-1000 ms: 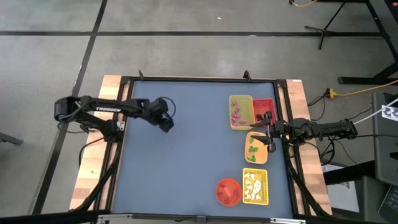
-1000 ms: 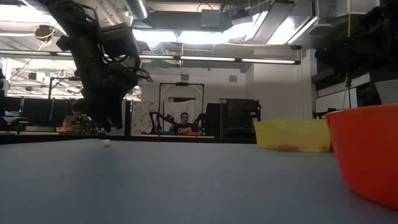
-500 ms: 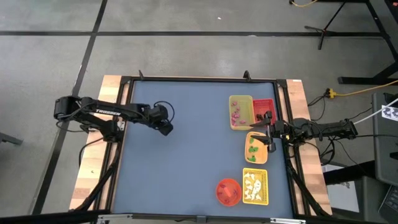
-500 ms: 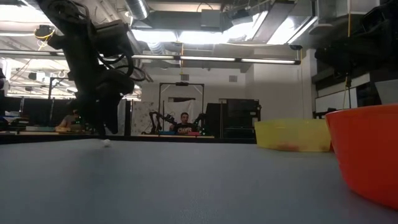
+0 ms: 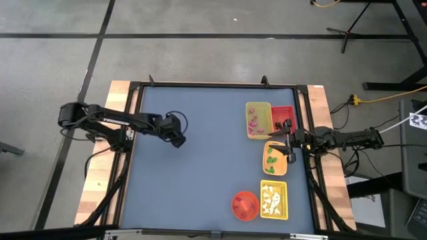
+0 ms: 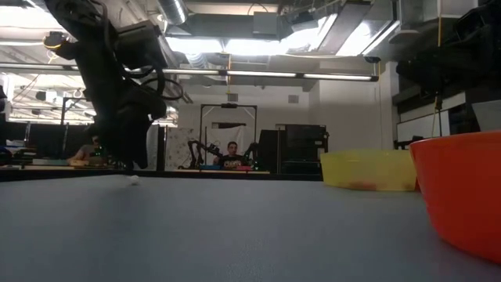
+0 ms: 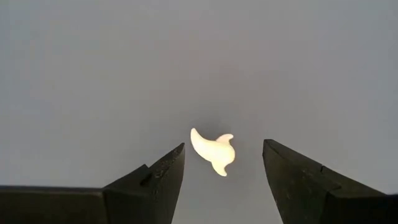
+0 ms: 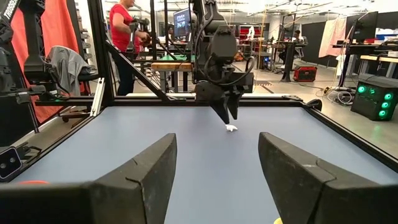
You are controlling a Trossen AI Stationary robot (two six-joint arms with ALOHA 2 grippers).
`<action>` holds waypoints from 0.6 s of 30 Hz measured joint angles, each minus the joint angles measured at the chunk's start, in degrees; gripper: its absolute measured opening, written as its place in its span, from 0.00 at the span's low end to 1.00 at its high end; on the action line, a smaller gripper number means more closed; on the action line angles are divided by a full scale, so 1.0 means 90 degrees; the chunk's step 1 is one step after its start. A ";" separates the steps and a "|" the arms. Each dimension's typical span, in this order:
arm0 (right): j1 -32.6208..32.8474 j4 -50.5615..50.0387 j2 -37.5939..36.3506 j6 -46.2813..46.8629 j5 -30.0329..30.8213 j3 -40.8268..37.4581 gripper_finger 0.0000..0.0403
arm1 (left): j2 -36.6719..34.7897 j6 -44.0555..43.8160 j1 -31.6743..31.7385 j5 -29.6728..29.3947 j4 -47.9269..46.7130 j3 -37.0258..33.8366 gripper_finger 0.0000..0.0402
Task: Sort Halloween decoration
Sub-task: Put the white ghost toy into the yellow box
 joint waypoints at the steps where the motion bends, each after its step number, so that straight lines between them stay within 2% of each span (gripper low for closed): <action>1: 0.0000 0.0002 0.0000 0.0000 0.0000 0.0000 0.56 | 0.0048 0.0001 -0.0028 -0.0014 0.0005 0.0000 0.50; 9: 0.0001 0.0000 0.0002 0.0002 -0.0003 0.0000 0.56 | 0.0781 0.0000 -0.0070 -0.0046 0.0299 -0.0005 0.50; 18: 0.0002 0.0000 0.0000 0.0002 -0.0005 0.0000 0.56 | 0.0955 -0.0075 -0.0063 -0.0027 0.0309 0.0012 0.50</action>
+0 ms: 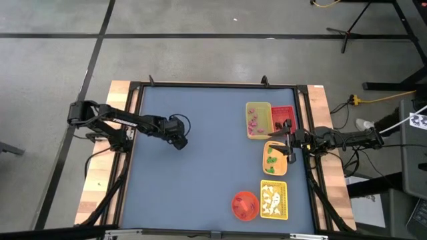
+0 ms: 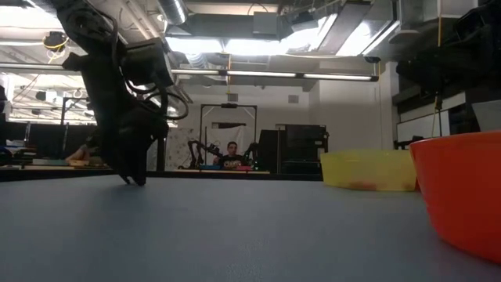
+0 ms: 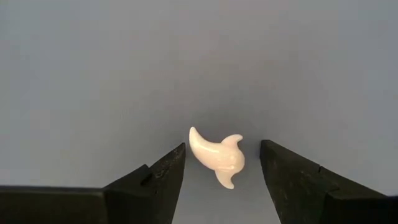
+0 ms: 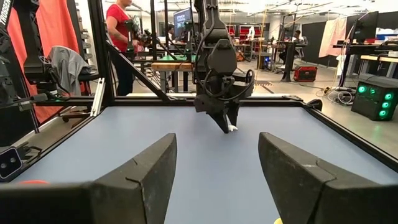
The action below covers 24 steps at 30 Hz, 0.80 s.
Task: Sort Halloween decoration
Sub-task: Put the white ghost toy into the yellow box
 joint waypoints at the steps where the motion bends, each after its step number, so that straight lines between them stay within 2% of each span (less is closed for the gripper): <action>1: -0.0002 0.0000 0.0000 0.0000 0.0000 0.0000 0.56 | 0.0000 -0.0002 0.0000 0.0000 0.0000 0.0000 0.49; 24: -0.0002 0.0000 0.0000 0.0000 0.0000 0.0000 0.56 | 0.0012 -0.0024 0.0002 -0.0007 0.0007 -0.0012 0.27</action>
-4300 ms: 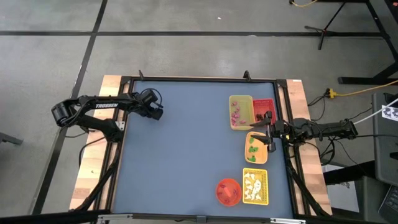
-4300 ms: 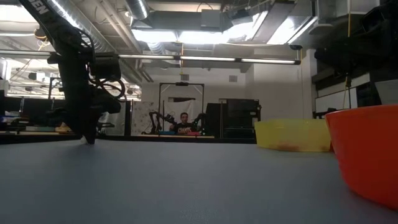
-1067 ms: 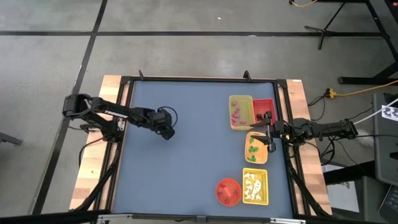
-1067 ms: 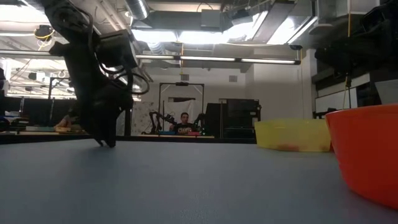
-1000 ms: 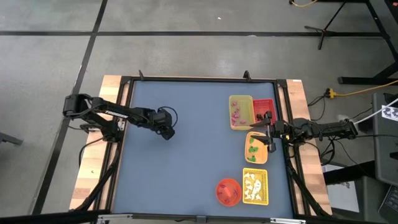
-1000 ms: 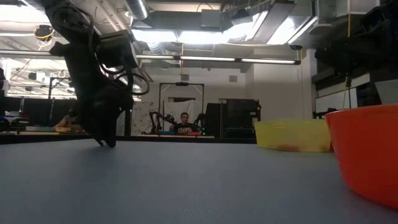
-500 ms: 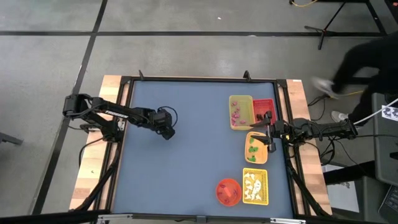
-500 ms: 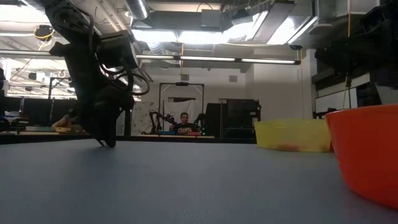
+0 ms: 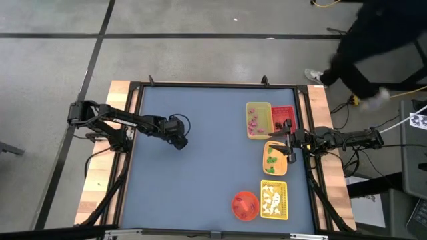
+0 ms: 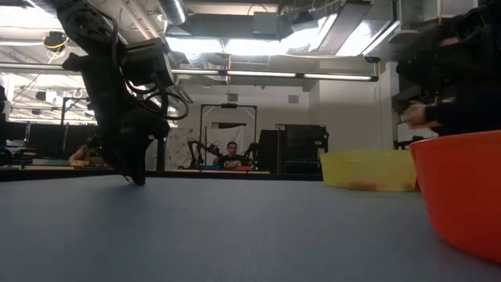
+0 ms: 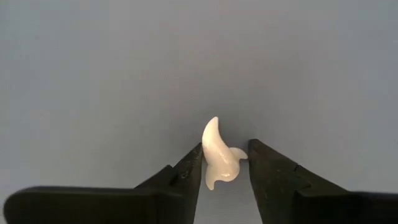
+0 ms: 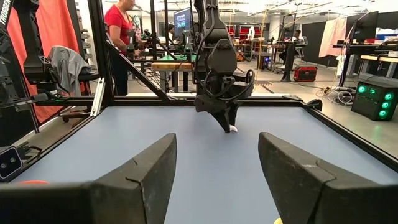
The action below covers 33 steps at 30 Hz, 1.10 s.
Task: Sort Halloween decoration
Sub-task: Put the white ghost toy into the yellow box
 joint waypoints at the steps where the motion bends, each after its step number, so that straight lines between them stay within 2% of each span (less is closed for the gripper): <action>1: 0.0001 0.0000 0.0000 0.0000 0.0000 0.0001 0.56 | 0.0000 0.0000 0.0000 0.0000 0.0000 0.0000 0.27; 20: 0.0002 0.0000 0.0000 0.0000 0.0002 0.0000 0.56 | 0.0007 0.0186 -0.0001 0.0032 0.0013 -0.0002 0.15; 33: 0.0000 0.0000 0.0000 0.0000 0.0002 0.0000 0.56 | 0.0005 0.0223 0.0000 0.0005 0.0342 -0.0017 0.15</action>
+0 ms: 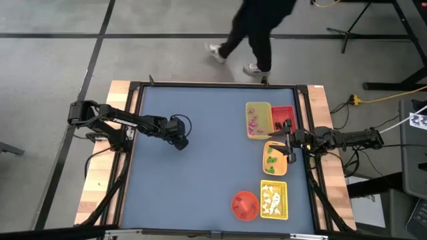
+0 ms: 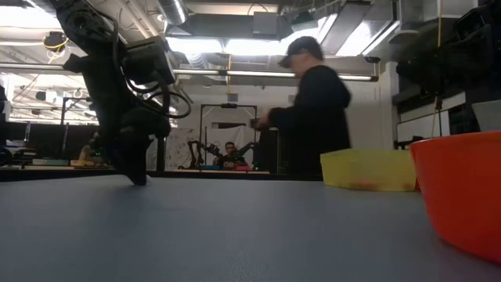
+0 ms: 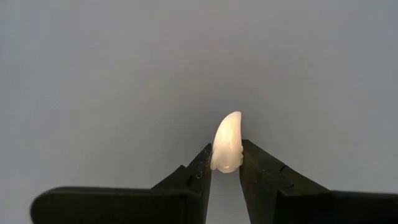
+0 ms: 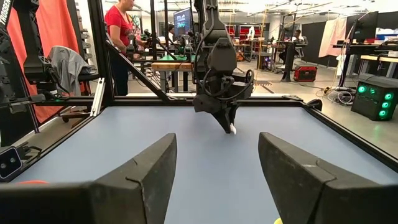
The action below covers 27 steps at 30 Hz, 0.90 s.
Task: Sort Halloween decoration
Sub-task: Put the white ghost toy into the yellow box
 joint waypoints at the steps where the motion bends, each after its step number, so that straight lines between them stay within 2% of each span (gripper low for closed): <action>1: 0.0002 0.0000 0.0001 0.0000 0.0000 0.0000 0.56 | 0.0002 0.0002 -0.0002 -0.0005 0.0016 0.0000 0.15; 9: 0.0002 0.0000 0.0000 0.0000 0.0001 0.0000 0.56 | 0.0014 0.0002 0.0000 -0.0039 0.0248 0.0000 0.15; 15: 0.0000 0.0000 0.0000 0.0000 0.0000 0.0000 0.56 | 0.0028 0.0000 0.0002 -0.0014 0.0790 -0.0003 0.15; 27: 0.0001 0.0000 0.0001 0.0000 0.0002 0.0000 0.56 | 0.0019 -0.0002 -0.0023 0.0211 0.2648 -0.0003 0.15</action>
